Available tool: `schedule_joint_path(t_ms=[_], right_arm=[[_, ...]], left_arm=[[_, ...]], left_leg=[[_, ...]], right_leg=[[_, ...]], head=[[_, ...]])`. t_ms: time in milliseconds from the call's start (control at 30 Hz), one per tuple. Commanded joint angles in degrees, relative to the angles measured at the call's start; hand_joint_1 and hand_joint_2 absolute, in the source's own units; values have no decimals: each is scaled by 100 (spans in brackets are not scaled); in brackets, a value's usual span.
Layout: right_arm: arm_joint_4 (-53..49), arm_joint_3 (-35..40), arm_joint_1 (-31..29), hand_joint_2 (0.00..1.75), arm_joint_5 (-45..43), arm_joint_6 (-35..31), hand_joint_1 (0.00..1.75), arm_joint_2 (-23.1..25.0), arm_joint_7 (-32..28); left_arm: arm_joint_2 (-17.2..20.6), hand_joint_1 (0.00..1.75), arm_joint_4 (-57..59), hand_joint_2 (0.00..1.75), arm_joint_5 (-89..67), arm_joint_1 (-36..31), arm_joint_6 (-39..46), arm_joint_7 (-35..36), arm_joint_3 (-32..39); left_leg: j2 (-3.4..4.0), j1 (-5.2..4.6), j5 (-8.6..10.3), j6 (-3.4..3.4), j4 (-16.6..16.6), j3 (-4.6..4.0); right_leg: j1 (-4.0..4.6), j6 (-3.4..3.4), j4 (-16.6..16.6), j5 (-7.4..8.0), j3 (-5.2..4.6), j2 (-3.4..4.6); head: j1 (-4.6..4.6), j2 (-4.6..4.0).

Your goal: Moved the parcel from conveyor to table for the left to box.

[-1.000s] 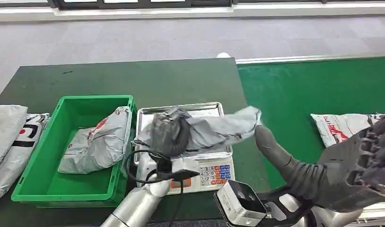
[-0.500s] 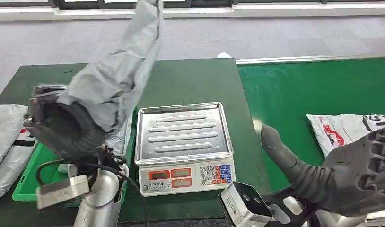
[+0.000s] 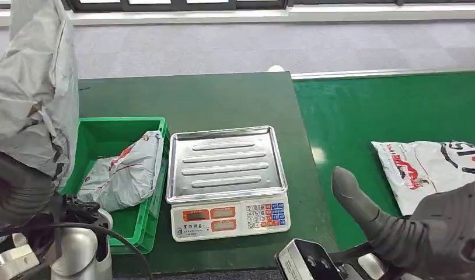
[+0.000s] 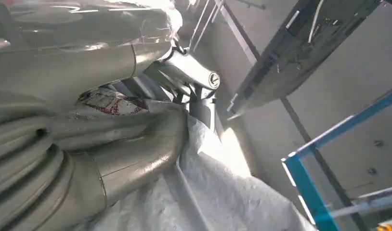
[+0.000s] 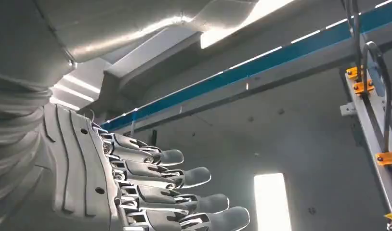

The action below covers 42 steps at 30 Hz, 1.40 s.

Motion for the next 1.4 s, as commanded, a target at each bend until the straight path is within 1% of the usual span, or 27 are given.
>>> schedule_joint_path(t_ms=[33, 100, 133, 167, 200, 233, 267, 333, 367, 433, 467, 500, 600, 767, 933, 1067, 1100, 1133, 1167, 1200, 1233, 1267, 1300, 1400], right_arm=[[-6, -101, 455, 175, -9, 11, 0, 242, -55], [-64, -171, 495, 175, -43, 11, 0, 241, -87], [-139, -177, 554, 175, -1, 11, 0, 267, -99], [-148, -177, 564, 175, -1, 11, 0, 267, -96], [-148, -177, 564, 175, -1, 11, 0, 267, -96], [-174, -201, 592, 175, -1, 11, 0, 267, -101], [-202, -225, 621, 175, -1, 11, 0, 267, -112], [-225, -223, 674, 175, -1, 11, 0, 267, -120], [-221, -205, 678, 175, -1, 11, 0, 267, -121], [-217, -188, 686, 175, -1, 11, 0, 266, -117], [-213, -191, 684, 175, -1, 11, 0, 206, -42], [-197, -212, 681, 175, -1, 11, 0, 234, -53], [-158, -175, 654, 175, -1, 11, 0, 233, 99], [-204, -277, 573, 175, -1, 11, 0, 187, 113], [-118, -557, 418, 175, -1, 11, 0, 149, 406], [-83, -692, 365, 175, -1, 11, 0, 120, 456], [-52, -703, 360, 175, -1, 11, 0, 122, 446], [-19, -710, 363, 175, -1, 11, 0, 122, 436], [62, -757, 354, 175, -1, 11, 0, 155, 373], [272, -934, 238, 175, -75, 11, 0, 267, 177], [224, -743, 309, 175, -1, 11, 0, -284, 806], [292, -874, 308, 175, -1, 11, 0, 91, 427], [337, -949, 305, 175, -1, 11, 0, 191, 343], [459, -1092, 301, 175, -1, 11, 0, 255, 298]], left_arm=[[-400, 175, 271, 175, -35, 663, -15, -2, 684], [-400, 175, 745, 175, -86, 560, -15, -46, 1129], [-400, 175, 1176, 175, -69, 586, -15, -46, 1393], [-400, 175, 1216, 175, -97, 569, -15, -46, 1504], [-400, 175, 1216, 175, -97, 569, -15, -46, 1504], [-400, 175, 1372, 175, -212, 573, -15, -46, 1737], [-400, 175, 1492, 175, -193, 565, -15, -46, 1837], [-400, 175, 1586, 175, -251, 641, -15, -46, 2078], [-400, 175, 1589, 175, -259, 657, -15, -46, 2143], [-400, 175, 1691, 175, -397, 712, -15, -46, 2295], [-400, 175, 1857, 175, -673, 749, -15, -46, 2434], [-400, 175, 2030, 175, -825, 671, -15, -46, 2569], [-400, 175, 2172, 175, -923, 641, -15, -46, 2703], [-400, 175, 2423, 175, -989, 676, -15, -46, 2746], [-400, 175, 2686, 175, -1316, 564, -15, -46, 2751], [-400, 175, 2755, 175, -1285, 497, -15, -46, 2754], [-400, 37, 2680, 175, -1259, 495, -15, -46, 2746], [-400, 0, 2601, 175, -1236, 496, -15, -46, 2726], [-400, 0, 2487, 175, -1156, 541, -15, -46, 2682], [-400, 0, 2414, 175, -1090, 544, -15, -46, 2664], [-400, 0, 2333, 175, -1064, 584, -15, -46, 2630], [-400, 0, 2287, 175, -1047, 592, -15, -46, 2615], [-400, 0, 2267, 175, -1017, 600, -15, -46, 2591], [-400, 0, 2172, 175, -888, 610, -15, -46, 2575]], left_leg=[[0, -3, -3, -7, -24, 28], [1, -2, -4, -5, -16, 22], [3, -1, -4, -5, -16, 22], [3, -1, -5, -4, -14, 21], [4, -5, -2, -7, -30, 37], [-4, -6, 1, -9, -36, 43], [-8, -10, 0, -6, -24, 34], [-3, -4, 2, -12, -39, 47], [1, -6, -2, -8, -26, 38], [5, -6, -2, -12, -35, 45], [9, -6, -3, -8, -28, 36], [5, -4, -3, -10, -31, 40], [5, -4, -3, -6, -21, 32], [4, -5, -2, -7, -22, 30], [-4, -3, -2, -7, -20, 27], [-8, -3, 0, -6, -20, 26], [-3, -1, -2, -6, -12, 19], [1, -1, -2, -4, -7, 12], [-1, -2, -2, -7, -13, 19], [1, 1, -3, -6, -10, 17], [0, -1, -3, -8, -14, 20], [4, 1, -4, -6, -8, 16], [3, 0, -4, -8, -12, 21], [3, 2, -4, -7, -12, 21]], right_leg=[[-6, 8, -24, -1, 26, 10], [-4, 6, -17, -2, 21, 9], [-3, 6, -18, -1, 21, 10], [-3, 6, -16, -2, 21, 10], [-7, 8, -28, 0, 34, 15], [-7, 8, -35, 1, 41, 8], [-9, 6, -20, -3, 32, 0], [-7, 6, -38, 3, 42, 10], [-9, 5, -24, -1, 33, 11], [-9, 6, -33, 1, 39, 19], [-10, 4, -24, 0, 27, 20], [-8, 5, -29, -1, 33, 19], [-9, 3, -19, -3, 26, 10], [-10, 5, -21, -3, 22, 12], [-8, 6, -21, -4, 18, 4], [-8, 7, -21, -3, 18, 1], [-5, 5, -14, -3, 11, 3], [-5, 3, -8, -3, 3, 4], [-6, 6, -15, -2, 11, 7], [-3, 4, -13, -2, 12, 7], [-5, 6, -16, -2, 16, 8], [-3, 4, -11, -2, 13, 10], [-4, 6, -16, -2, 19, 11], [-3, 6, -16, -1, 20, 11]], head=[[0, 0], [-2, 0], [-2, 0], [-2, 0], [-2, 0], [-2, 0], [-2, 0], [-2, 0], [-2, 0], [-2, 0], [-2, 0], [-2, 0], [-2, 0], [-2, 0], [-2, 0], [-2, 0], [-2, 0], [-2, 0], [-2, 0], [-2, 0], [-2, 0], [-2, 0], [-2, 0], [-2, 0]])
